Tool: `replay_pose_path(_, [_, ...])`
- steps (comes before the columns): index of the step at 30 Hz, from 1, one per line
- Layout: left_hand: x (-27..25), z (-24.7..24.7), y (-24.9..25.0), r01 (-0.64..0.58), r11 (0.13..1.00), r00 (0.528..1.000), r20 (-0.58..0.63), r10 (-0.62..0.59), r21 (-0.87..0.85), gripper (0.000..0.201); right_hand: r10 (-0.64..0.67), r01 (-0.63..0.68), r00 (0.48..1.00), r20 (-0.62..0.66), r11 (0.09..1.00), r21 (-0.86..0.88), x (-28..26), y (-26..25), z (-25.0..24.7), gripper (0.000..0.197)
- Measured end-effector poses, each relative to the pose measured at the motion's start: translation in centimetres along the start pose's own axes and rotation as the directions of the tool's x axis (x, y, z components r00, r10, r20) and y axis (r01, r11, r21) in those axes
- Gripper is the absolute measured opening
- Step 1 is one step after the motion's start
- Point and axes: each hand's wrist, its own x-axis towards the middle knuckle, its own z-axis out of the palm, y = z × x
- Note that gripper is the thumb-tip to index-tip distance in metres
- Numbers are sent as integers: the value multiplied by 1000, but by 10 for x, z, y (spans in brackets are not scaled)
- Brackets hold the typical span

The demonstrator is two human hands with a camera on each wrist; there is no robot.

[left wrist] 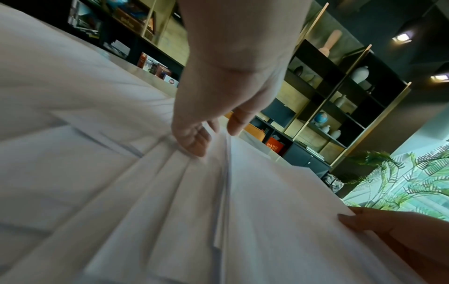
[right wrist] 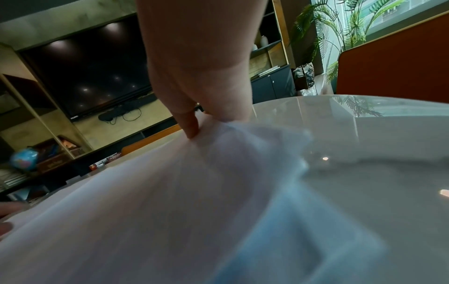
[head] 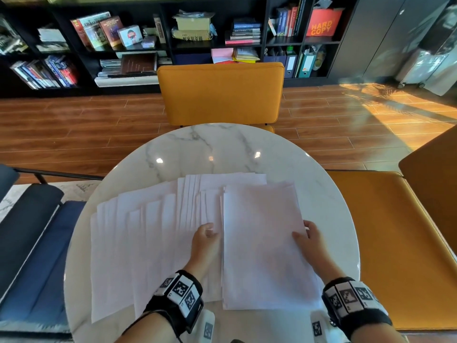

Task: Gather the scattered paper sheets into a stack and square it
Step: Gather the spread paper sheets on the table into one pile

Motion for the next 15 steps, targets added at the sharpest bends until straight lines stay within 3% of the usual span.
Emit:
replay_pose_path(4, [-4,-25,-15,3,1000,991,-135,-1,17,35,-8,5,1000,-22,989,-147,0,0,0,41])
replay_pose_path(9, [-7,-33,-24,46,999,994,-103,-48,-26,25,-38,36,999,1,936,-351,14,9,7,60])
replay_pose_path(13, [-6,-31,-17,102,995,994,-48,-102,-19,44,-48,49,999,14,906,-420,17,5,12,66])
replay_pose_path(15, [-2,-28,-17,113,994,994,2,-113,-8,29,-59,67,998,32,892,-448,16,4,16,67])
